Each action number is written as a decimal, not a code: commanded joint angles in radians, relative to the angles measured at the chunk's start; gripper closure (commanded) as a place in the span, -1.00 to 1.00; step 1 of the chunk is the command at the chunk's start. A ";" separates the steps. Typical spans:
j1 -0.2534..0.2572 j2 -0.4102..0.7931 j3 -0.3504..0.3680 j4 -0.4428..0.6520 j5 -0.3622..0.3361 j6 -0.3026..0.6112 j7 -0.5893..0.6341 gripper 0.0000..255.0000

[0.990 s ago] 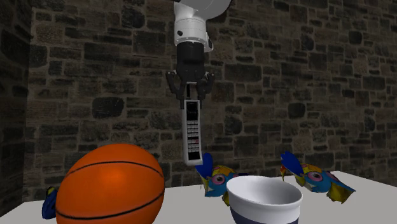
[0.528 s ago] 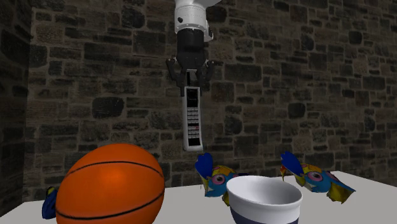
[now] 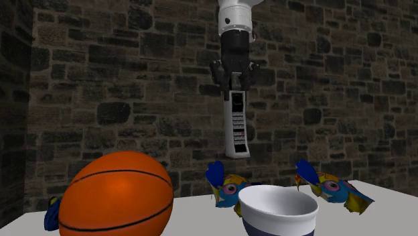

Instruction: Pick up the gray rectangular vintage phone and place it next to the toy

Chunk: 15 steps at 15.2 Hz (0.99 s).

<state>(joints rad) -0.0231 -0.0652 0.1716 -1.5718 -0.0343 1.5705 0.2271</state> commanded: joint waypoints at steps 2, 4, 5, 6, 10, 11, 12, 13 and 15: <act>-0.034 -0.038 -0.041 -0.038 0.007 0.004 -0.076 1.00; -0.055 -0.063 -0.069 -0.067 0.011 0.009 -0.125 1.00; -0.065 -0.074 -0.083 -0.079 0.011 0.012 -0.150 1.00; -0.075 -0.084 -0.098 -0.090 0.012 0.014 -0.174 1.00; -0.115 -0.113 -0.156 -0.123 0.011 0.020 -0.272 1.00; -0.125 -0.117 -0.171 -0.127 0.010 0.021 -0.297 1.00; -0.134 -0.121 -0.186 -0.131 0.009 0.022 -0.321 1.00; -0.144 -0.123 -0.201 -0.134 0.008 0.022 -0.346 1.00; -0.164 -0.125 -0.231 -0.135 0.006 0.024 -0.395 1.00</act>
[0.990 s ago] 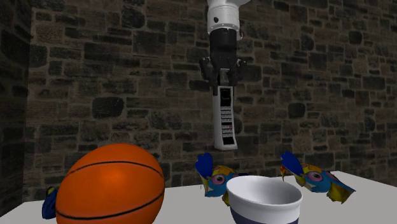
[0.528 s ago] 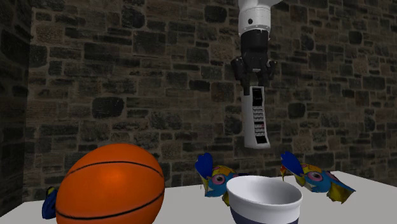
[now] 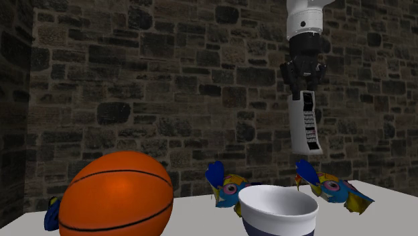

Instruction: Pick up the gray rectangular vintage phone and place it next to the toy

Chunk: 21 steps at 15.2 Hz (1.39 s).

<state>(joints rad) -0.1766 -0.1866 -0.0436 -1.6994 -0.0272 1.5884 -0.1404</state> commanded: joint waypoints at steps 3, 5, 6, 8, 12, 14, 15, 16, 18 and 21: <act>-0.040 0.003 -0.061 -0.001 -0.003 0.007 -0.102 1.00; -0.059 0.012 -0.091 0.009 -0.004 0.006 -0.151 1.00; -0.069 0.018 -0.106 0.017 -0.003 0.006 -0.176 1.00; -0.089 0.034 -0.137 0.034 -0.002 0.005 -0.227 1.00; -0.129 0.079 -0.198 0.085 0.008 0.000 -0.329 1.00; -0.151 0.109 -0.227 0.119 0.017 -0.005 -0.381 1.00; -0.163 0.126 -0.242 0.138 0.023 -0.008 -0.407 1.00; -0.174 0.144 -0.257 0.159 0.029 -0.012 -0.433 1.00; -0.199 0.184 -0.285 0.205 0.045 -0.020 -0.486 1.00; -0.242 0.255 -0.325 0.288 0.076 -0.039 -0.565 1.00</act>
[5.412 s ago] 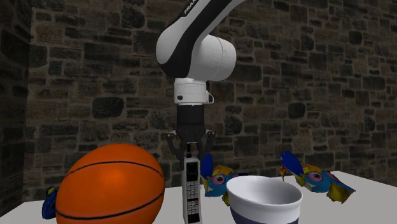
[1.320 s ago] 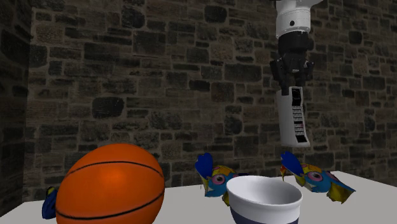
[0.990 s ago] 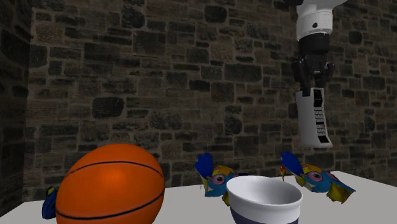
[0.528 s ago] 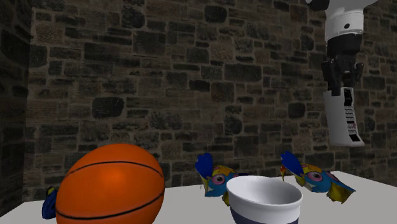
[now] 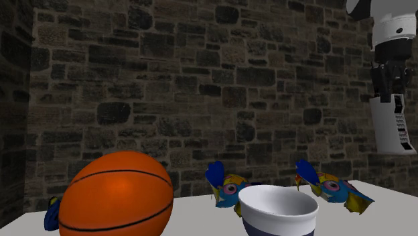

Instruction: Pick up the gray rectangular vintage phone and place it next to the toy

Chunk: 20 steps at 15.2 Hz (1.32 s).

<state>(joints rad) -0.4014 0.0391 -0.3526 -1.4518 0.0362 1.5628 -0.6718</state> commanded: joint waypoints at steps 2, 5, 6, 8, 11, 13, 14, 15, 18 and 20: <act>-0.052 0.084 -0.040 0.106 0.039 -0.031 -0.086 1.00; -0.113 0.179 -0.072 0.226 0.088 -0.067 -0.163 1.00; -0.137 0.215 -0.080 0.274 0.107 -0.082 -0.187 1.00; -0.193 0.295 -0.093 0.384 0.148 -0.121 -0.233 1.00; -0.197 0.293 -0.092 0.351 0.146 -0.091 -0.242 1.00; -0.186 0.274 -0.092 0.296 0.137 -0.054 -0.241 1.00; -0.181 0.266 -0.092 0.270 0.133 -0.036 -0.241 1.00; -0.177 0.258 -0.091 0.245 0.130 -0.018 -0.241 1.00; -0.166 0.238 -0.091 0.176 0.121 0.033 -0.240 1.00; -0.160 0.228 -0.090 0.134 0.116 0.065 -0.240 1.00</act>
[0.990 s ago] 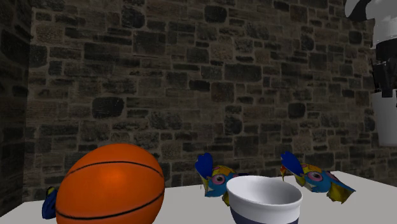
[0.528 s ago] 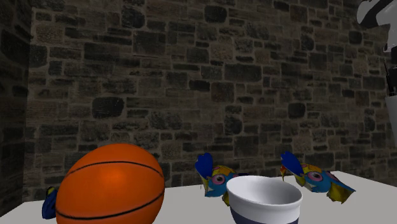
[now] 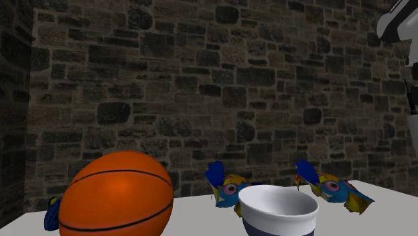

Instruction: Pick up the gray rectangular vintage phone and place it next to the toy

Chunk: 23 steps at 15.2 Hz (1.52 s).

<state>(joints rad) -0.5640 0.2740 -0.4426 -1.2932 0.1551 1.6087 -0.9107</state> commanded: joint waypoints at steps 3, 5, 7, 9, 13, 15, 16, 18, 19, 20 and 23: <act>0.010 -0.020 0.001 -0.082 -0.008 0.065 -0.001 1.00; 0.014 -0.026 0.002 -0.119 -0.011 0.095 -0.001 1.00; 0.018 -0.032 0.002 -0.153 -0.013 0.124 -0.001 1.00; 0.021 -0.036 0.003 -0.185 -0.014 0.153 -0.002 1.00; 0.025 -0.040 0.005 -0.245 -0.015 0.208 -0.004 1.00; 0.027 -0.041 0.006 -0.272 -0.015 0.235 -0.005 1.00; 0.027 -0.041 0.006 -0.285 -0.014 0.249 -0.006 1.00; 0.029 -0.040 0.007 -0.311 -0.013 0.275 -0.008 1.00; 0.029 -0.039 0.007 -0.323 -0.012 0.288 -0.009 1.00; 0.029 -0.038 0.008 -0.335 -0.011 0.301 -0.010 1.00; 0.030 -0.033 0.009 -0.370 -0.008 0.340 -0.014 1.00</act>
<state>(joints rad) -0.5347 0.2421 -0.4338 -1.6492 0.1473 1.9345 -0.9240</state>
